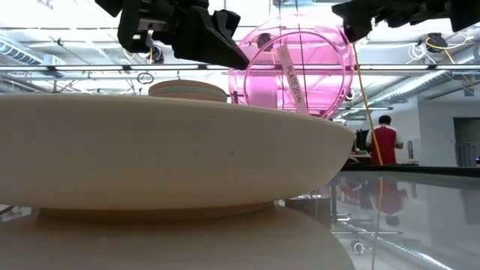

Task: Place and stack plates onto a shelf
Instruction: Stack the small pink plate on top of the small orange plates on the shelf

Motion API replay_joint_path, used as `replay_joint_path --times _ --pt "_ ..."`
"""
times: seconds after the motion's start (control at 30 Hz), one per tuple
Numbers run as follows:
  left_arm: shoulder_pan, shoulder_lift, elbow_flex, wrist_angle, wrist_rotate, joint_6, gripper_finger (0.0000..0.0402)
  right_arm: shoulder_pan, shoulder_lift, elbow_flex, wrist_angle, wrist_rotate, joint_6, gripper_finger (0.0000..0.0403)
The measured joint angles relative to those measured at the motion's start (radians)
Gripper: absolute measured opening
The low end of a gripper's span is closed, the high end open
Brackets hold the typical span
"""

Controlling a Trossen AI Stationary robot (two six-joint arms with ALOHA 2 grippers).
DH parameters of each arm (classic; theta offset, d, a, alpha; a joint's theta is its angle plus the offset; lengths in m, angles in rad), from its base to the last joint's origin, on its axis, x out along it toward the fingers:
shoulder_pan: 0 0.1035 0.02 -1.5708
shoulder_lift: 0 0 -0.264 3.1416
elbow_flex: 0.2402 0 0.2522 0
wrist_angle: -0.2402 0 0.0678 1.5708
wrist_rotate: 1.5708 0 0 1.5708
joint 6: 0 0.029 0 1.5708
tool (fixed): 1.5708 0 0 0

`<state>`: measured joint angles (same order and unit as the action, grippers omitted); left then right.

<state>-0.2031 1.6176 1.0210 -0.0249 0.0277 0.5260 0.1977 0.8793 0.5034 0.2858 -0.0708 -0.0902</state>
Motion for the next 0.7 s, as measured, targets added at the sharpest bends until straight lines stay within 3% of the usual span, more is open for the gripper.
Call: replay_joint_path --times 0.3,0.7 --pt "0.000 0.000 0.000 0.093 -0.002 -0.031 0.0006 0.000 -0.075 0.000 -0.105 0.124 0.023 0.0190" --pt "0.000 -0.048 0.001 0.087 -0.109 -0.151 0.0005 0.001 -0.123 0.000 -0.167 0.127 0.026 0.0190"
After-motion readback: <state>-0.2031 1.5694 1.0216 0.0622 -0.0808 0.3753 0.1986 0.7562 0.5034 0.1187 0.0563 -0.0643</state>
